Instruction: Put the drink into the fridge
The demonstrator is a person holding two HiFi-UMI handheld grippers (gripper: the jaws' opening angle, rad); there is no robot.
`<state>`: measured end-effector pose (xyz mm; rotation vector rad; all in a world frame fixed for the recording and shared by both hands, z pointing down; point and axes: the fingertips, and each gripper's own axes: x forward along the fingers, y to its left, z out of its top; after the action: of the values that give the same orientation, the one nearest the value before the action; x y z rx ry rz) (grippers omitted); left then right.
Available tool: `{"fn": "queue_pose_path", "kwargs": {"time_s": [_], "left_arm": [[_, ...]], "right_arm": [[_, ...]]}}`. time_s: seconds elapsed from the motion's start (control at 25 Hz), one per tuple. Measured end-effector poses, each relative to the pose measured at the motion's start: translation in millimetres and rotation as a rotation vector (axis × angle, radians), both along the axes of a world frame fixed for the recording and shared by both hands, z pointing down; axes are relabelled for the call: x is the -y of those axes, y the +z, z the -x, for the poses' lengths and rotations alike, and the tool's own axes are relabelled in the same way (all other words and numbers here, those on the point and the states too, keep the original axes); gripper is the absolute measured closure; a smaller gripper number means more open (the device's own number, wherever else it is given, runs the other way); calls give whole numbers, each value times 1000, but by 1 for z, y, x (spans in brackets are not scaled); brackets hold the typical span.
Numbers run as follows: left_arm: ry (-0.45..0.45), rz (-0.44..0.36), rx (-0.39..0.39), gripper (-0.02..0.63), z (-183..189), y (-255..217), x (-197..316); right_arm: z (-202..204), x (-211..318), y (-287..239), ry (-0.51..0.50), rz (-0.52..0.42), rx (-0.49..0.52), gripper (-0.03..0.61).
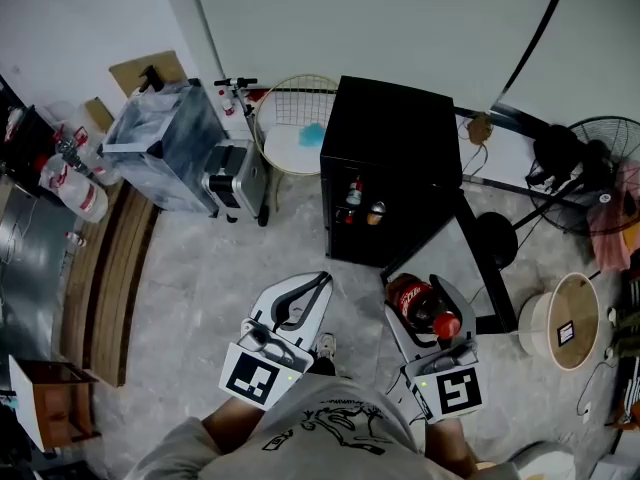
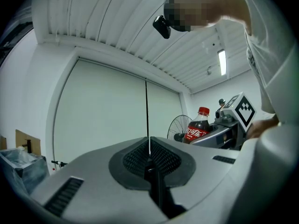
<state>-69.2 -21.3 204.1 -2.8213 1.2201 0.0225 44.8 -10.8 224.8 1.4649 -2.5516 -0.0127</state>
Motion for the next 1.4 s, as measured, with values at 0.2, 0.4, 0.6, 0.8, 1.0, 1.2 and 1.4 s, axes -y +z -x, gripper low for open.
{"fn": "queue_pose_path", "kwargs": {"time_s": [0.2, 0.4, 0.6, 0.8, 1.0, 1.2, 1.4], "left_arm": [[9, 7, 4, 589, 16, 3, 29], [20, -2, 2, 589, 21, 1, 48], [16, -1, 6, 589, 11, 1, 64], [-2, 6, 11, 590, -3, 5, 71], [-16, 13, 8, 589, -12, 10, 77], [0, 15, 38, 591, -19, 19, 79], [18, 5, 75, 590, -27, 33, 87]], "right_arm": [[16, 28, 1, 11, 6, -3, 267], [21, 47, 3, 24, 6, 5, 267], [11, 60, 3, 22, 10, 7, 268], [-6, 69, 6, 11, 15, 2, 268], [-13, 74, 11, -8, 18, -9, 268], [-18, 77, 20, -3, 22, -18, 268], [-23, 84, 33, 9, 28, -25, 268]]}}
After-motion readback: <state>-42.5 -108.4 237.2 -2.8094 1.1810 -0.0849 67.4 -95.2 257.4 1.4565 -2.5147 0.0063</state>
